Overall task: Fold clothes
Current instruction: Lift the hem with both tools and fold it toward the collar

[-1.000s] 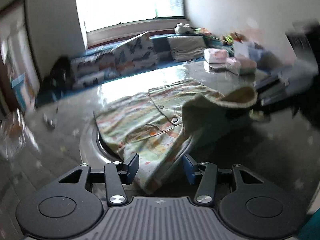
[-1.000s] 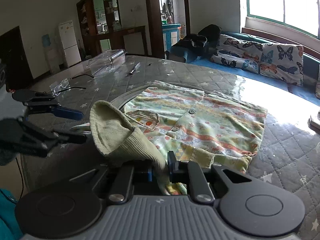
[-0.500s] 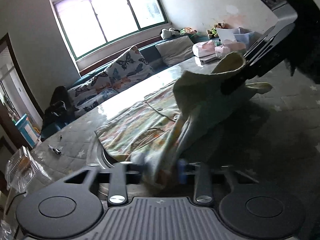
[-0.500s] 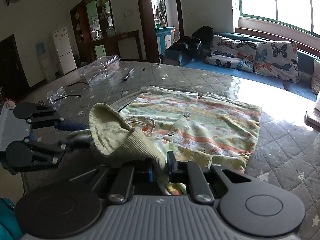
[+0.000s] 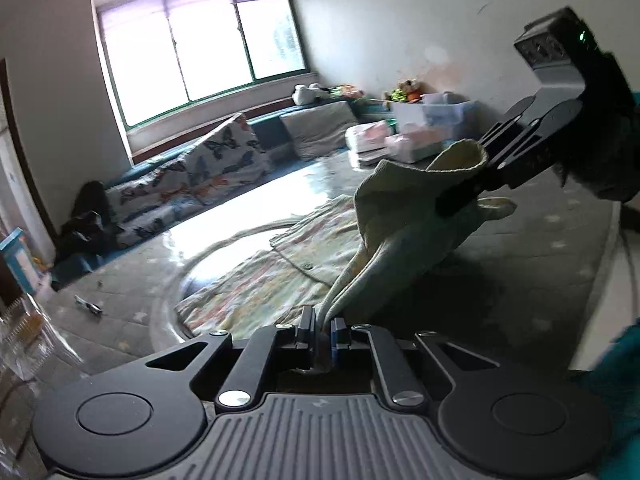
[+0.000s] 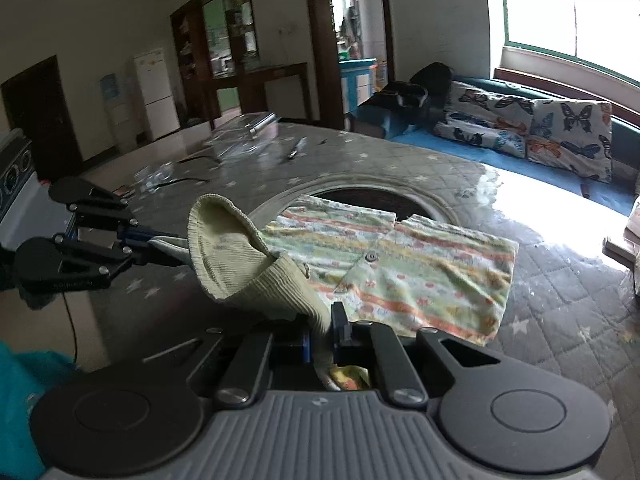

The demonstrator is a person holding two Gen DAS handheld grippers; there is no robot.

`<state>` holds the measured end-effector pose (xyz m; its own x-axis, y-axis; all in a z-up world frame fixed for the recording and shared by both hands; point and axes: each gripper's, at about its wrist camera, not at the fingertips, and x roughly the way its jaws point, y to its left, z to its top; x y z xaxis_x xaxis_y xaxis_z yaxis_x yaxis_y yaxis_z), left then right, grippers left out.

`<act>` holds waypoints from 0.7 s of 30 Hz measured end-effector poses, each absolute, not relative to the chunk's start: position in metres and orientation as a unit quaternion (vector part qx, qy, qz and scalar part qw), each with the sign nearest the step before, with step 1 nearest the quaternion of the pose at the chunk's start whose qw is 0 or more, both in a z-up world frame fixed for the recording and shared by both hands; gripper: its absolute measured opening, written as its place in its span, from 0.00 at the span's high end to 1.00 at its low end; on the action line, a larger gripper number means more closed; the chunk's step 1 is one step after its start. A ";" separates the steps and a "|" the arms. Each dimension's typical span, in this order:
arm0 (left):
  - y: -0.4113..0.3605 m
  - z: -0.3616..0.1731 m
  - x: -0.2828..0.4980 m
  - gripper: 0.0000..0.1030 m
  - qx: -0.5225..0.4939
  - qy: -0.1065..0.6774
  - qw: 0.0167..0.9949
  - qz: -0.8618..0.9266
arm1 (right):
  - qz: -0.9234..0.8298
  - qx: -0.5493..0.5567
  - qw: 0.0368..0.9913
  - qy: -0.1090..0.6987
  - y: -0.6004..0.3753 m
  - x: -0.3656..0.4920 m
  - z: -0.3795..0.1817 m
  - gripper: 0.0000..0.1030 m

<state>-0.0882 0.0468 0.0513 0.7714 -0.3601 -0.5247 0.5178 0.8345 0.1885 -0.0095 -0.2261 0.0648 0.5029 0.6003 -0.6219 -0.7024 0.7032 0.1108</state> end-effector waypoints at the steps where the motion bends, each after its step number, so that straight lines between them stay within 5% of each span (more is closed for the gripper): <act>1: 0.048 0.053 -0.090 0.92 0.157 0.245 0.926 -0.239 | 0.380 -0.081 0.861 0.328 -0.226 -0.012 0.066 0.92; 21: 0.096 0.043 0.075 0.92 0.047 0.321 0.935 -0.140 | 0.368 -0.146 0.859 0.324 -0.147 0.158 0.069 0.92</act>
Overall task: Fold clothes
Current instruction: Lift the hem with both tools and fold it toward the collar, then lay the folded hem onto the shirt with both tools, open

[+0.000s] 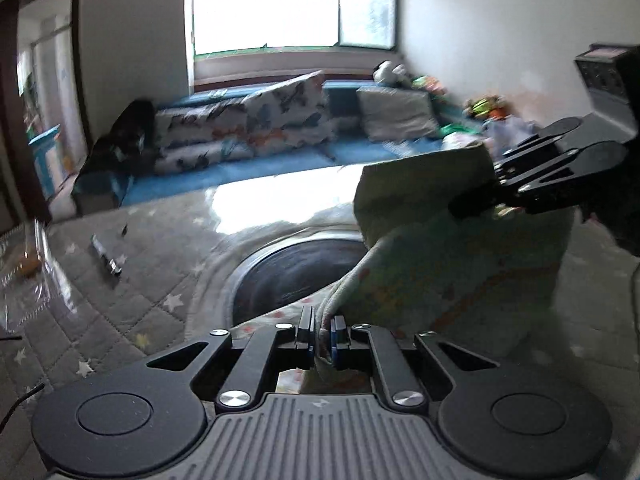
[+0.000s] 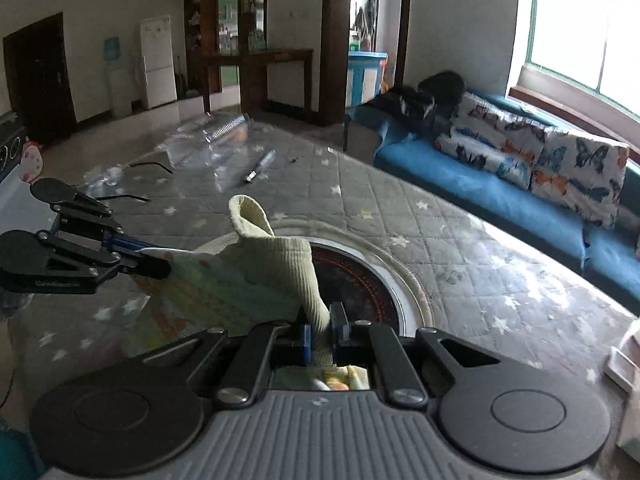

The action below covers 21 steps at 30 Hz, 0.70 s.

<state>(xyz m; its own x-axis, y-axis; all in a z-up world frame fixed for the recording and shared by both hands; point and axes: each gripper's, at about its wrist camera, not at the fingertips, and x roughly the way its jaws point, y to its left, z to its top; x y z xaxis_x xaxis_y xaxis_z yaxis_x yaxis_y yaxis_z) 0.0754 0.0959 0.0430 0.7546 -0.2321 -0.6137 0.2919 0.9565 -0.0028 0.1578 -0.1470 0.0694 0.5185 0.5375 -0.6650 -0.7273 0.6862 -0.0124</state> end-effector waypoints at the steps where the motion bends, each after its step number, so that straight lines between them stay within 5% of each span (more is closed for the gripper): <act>1: 0.098 0.036 0.084 0.92 0.044 0.331 0.933 -0.135 | 0.363 -0.143 0.860 0.328 -0.143 0.167 0.063 0.92; 9: 0.110 -0.003 0.130 0.91 0.028 0.390 0.914 -0.106 | 0.296 -0.082 0.890 0.337 -0.148 0.199 0.016 0.77; 21: 0.115 -0.009 0.148 0.80 0.036 0.401 0.912 -0.081 | 0.251 -0.062 0.889 0.378 -0.198 0.173 -0.016 0.78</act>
